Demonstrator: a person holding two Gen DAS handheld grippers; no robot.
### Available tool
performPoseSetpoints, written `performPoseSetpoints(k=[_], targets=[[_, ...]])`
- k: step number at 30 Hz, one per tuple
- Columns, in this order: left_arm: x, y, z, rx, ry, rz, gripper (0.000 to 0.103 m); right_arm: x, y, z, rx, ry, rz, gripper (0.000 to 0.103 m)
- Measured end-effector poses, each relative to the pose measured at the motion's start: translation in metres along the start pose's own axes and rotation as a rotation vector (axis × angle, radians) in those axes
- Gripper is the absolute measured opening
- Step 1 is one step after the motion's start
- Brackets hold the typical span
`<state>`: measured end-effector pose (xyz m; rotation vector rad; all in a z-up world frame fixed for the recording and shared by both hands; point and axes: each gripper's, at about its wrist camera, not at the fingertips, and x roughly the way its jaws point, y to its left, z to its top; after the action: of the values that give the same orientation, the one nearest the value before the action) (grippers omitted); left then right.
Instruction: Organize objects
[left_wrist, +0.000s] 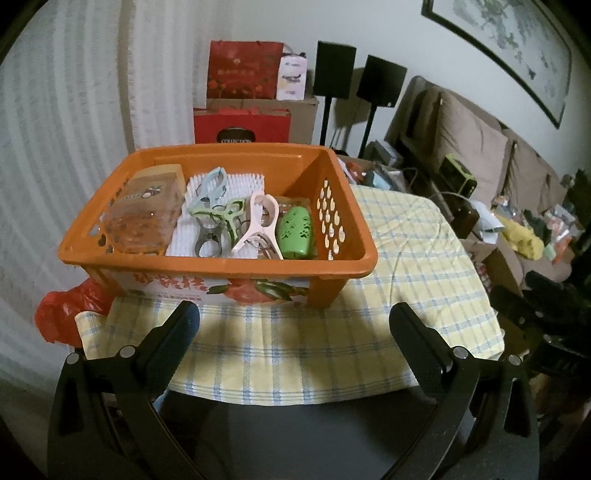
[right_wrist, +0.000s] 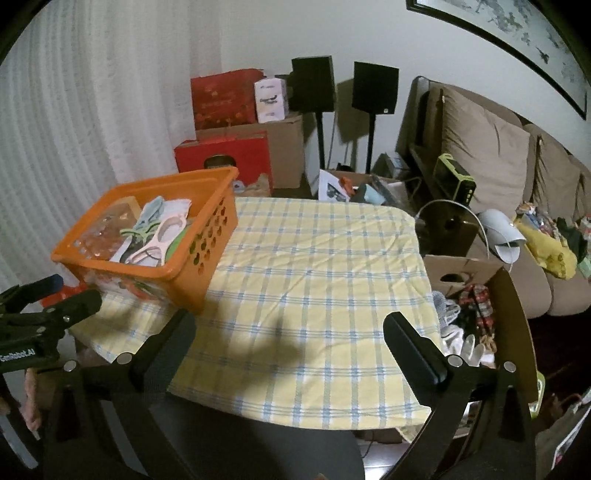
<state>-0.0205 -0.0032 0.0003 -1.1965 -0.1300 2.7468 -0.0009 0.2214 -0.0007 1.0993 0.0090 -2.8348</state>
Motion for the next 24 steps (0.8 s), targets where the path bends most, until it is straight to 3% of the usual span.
performPoseSetpoints(k=[5, 24], targets=[[-0.003, -0.002, 0.002, 0.002, -0.014, 0.060, 0.103, -0.001, -0.003, -0.002, 0.012, 0.004, -0.009, 0.102], [-0.006, -0.004, 0.003, 0.020, -0.027, 0.100, 0.103, -0.010, -0.005, -0.004, 0.020, -0.003, -0.049, 0.102]])
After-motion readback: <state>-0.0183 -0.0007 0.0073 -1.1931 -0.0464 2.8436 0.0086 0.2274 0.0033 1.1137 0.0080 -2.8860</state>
